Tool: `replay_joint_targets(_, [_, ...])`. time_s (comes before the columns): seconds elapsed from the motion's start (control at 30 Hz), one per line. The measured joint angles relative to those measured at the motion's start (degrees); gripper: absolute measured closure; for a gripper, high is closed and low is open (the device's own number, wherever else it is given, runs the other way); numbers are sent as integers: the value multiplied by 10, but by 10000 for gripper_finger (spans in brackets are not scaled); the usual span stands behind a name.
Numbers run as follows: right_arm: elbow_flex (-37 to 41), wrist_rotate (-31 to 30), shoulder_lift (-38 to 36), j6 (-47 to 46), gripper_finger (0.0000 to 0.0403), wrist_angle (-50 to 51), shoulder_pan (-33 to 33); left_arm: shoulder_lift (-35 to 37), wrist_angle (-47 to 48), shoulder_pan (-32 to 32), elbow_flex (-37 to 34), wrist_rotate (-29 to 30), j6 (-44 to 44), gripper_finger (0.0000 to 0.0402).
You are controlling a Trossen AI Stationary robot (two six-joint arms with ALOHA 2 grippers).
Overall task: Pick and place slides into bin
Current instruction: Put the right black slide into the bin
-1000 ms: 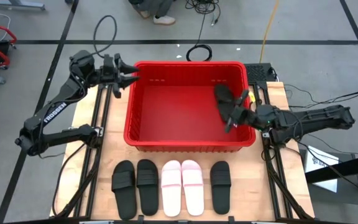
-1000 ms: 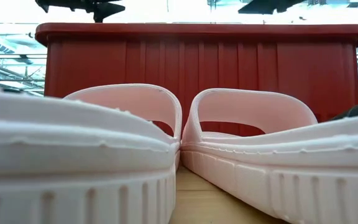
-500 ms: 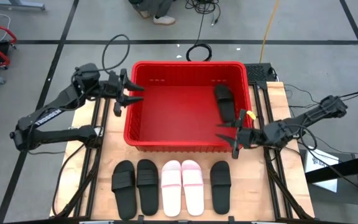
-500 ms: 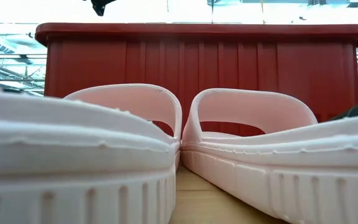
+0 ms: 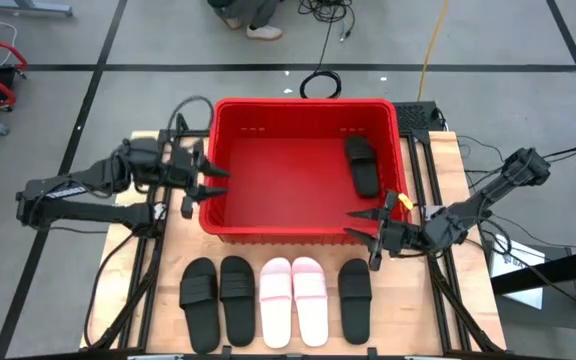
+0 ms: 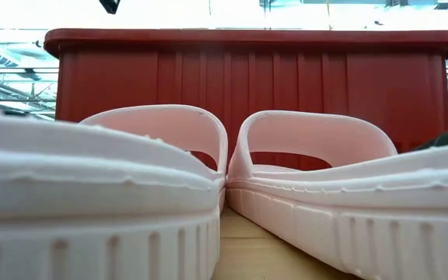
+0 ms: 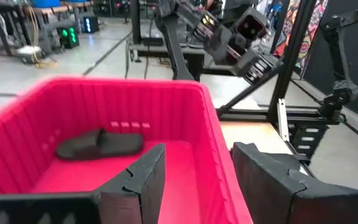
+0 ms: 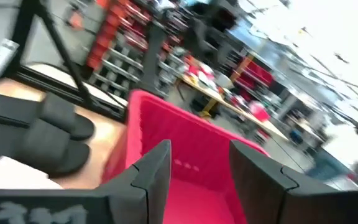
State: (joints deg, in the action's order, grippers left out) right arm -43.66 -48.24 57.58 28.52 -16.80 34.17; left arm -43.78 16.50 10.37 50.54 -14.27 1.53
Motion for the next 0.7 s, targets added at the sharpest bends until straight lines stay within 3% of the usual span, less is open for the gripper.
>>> replay_joint_targets(0.2, [0, -52, 29, 12, 252, -32, 51, 17, -98, -89, -69, 74, 44, 215])
replay_joint_targets(0.43, [-20, -223, 69, 41, 252, -70, 135, 25, -130, -186, -76, 128, 46, 215])
replay_joint_targets(0.57, [-52, -275, 111, 40, 252, -70, 174, 20, -179, -239, -108, 199, 37, 215])
replay_joint_targets(0.7, [-92, -329, 161, 40, 252, -70, 200, 21, -224, -259, -114, 230, 36, 215])
